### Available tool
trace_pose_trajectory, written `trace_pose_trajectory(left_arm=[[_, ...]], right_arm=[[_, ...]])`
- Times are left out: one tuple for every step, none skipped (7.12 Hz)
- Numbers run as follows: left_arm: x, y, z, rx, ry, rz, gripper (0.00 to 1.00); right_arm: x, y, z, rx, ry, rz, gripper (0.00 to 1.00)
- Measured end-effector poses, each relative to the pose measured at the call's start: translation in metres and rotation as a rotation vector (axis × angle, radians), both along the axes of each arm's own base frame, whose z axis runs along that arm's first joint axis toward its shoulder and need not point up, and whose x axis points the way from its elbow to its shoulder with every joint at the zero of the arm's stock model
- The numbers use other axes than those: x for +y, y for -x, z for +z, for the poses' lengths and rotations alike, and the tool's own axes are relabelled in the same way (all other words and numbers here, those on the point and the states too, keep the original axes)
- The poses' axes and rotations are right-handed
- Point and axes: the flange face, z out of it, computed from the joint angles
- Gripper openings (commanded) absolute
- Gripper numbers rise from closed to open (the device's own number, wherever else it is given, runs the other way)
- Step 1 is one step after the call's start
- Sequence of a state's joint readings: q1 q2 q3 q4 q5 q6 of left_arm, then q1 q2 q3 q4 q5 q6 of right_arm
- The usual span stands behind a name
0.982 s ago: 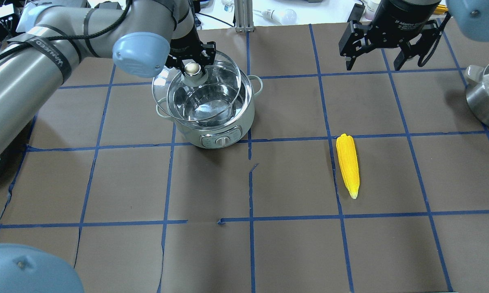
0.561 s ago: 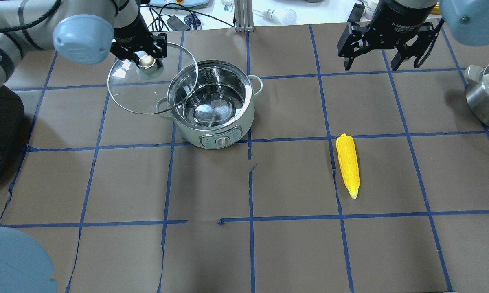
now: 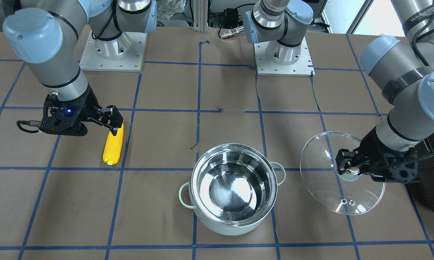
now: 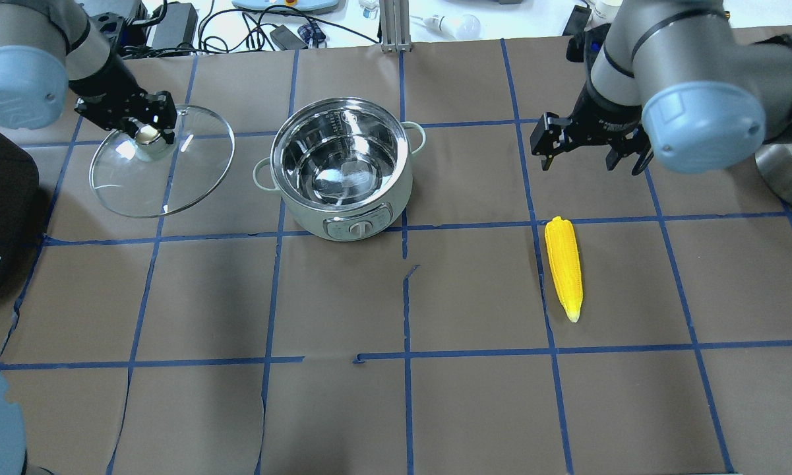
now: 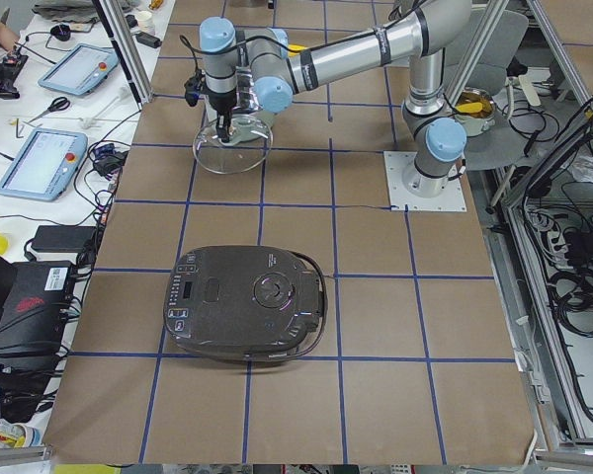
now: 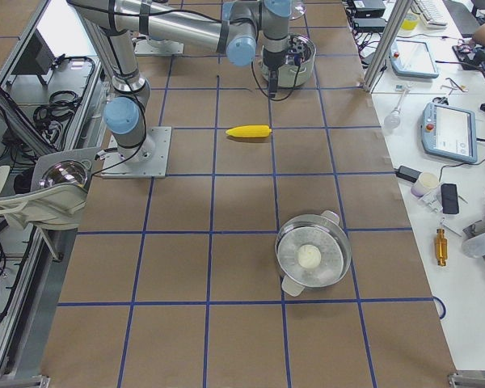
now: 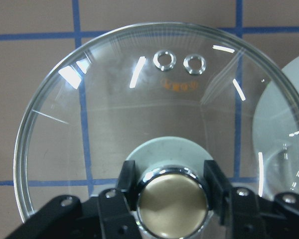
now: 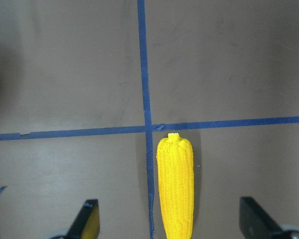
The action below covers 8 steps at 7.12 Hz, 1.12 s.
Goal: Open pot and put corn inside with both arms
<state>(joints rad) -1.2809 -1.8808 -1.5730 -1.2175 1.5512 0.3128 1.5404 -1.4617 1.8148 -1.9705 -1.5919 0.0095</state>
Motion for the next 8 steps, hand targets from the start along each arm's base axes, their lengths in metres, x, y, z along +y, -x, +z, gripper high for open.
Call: trace_pose_trajectory(left_arm=[[0.007, -0.021, -0.020, 0.002, 0.000, 0.004, 0.27], [0.013, -0.035, -0.040, -0.006, 0.020, 0.009, 0.27], [0.022, -0.047, -0.060, -0.010, 0.031, 0.022, 0.27], [0.032, -0.057, -0.079, -0.013, 0.038, 0.034, 0.29], [0.038, -0.064, -0.092, -0.020, 0.053, 0.038, 0.29], [0.039, -0.068, -0.101, -0.023, 0.059, 0.035, 0.29], [0.038, -0.071, -0.110, -0.024, 0.059, 0.032, 0.29], [0.035, -0.072, -0.118, -0.025, 0.064, 0.031, 0.29]], right_arm=[[0.012, 0.002, -0.043, 0.023, 0.020, 0.016, 1.00], [0.026, 0.004, -0.089, 0.032, 0.049, 0.020, 0.93], [0.036, 0.010, -0.124, 0.035, 0.066, 0.016, 0.90], [0.043, 0.018, -0.147, 0.036, 0.061, 0.018, 0.84], [0.050, 0.022, -0.162, 0.037, 0.042, 0.028, 0.73], [0.056, 0.024, -0.170, 0.036, 0.027, 0.034, 0.44], [0.058, 0.024, -0.173, 0.036, 0.018, 0.033, 0.21], [0.059, 0.024, -0.173, 0.036, 0.014, 0.032, 0.07]])
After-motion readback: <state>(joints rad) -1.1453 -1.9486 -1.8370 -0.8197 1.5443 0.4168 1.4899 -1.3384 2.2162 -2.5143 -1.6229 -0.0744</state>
